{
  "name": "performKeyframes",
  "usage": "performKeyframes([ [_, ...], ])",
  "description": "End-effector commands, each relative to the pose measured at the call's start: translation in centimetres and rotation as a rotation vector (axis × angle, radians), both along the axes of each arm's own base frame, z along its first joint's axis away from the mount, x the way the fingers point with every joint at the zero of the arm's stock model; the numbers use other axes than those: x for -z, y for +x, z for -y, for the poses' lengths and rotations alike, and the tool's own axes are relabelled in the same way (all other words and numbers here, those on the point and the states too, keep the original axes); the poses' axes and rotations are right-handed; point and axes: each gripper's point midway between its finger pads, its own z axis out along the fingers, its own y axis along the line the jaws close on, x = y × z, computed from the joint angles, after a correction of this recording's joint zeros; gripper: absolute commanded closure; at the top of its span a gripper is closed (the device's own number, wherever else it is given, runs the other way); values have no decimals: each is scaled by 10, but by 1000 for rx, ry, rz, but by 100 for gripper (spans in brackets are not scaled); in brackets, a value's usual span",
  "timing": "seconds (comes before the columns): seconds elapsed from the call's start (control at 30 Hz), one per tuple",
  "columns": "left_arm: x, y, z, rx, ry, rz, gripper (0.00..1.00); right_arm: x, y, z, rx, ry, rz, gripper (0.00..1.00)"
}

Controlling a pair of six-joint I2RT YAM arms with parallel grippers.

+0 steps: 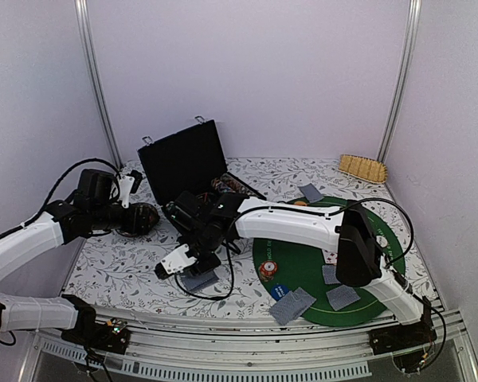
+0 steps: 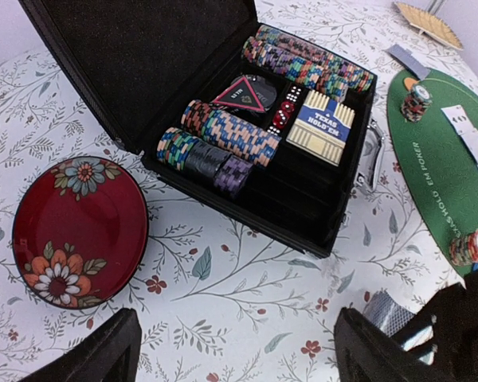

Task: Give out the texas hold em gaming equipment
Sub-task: Place the poker card in the face-down deck piles.

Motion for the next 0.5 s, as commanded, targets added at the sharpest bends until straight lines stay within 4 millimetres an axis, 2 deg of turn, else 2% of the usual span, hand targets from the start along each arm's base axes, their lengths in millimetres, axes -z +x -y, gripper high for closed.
performKeyframes([
  [0.0, -2, 2, -5, -8, -3, 21, 14, -7, 13, -11, 59, 60, 40, 47],
  [0.1, -3, 3, -6, -16, 4, 25, 14, -37, 21, -21, 109, 151, 64, 30],
  [0.13, -3, 3, -7, -21, 8, 28, 14, -51, 21, -24, 119, 190, 67, 19],
  [0.17, -4, 4, -9, -27, 13, 33, 14, -67, 22, -27, 132, 236, 64, 2],
  [0.23, -7, 6, -12, -42, 22, 47, 14, -117, 18, -31, 153, 355, 53, 1],
  [0.33, -16, 11, -18, -82, 25, 90, 14, -179, 21, -25, 209, 526, 37, 1],
  [0.4, -25, 16, -27, -143, 28, 125, 13, -222, 31, -8, 272, 647, 26, 1],
  [0.47, -34, 22, -36, -215, 23, 167, 13, -258, 50, 25, 371, 751, -36, 1],
])
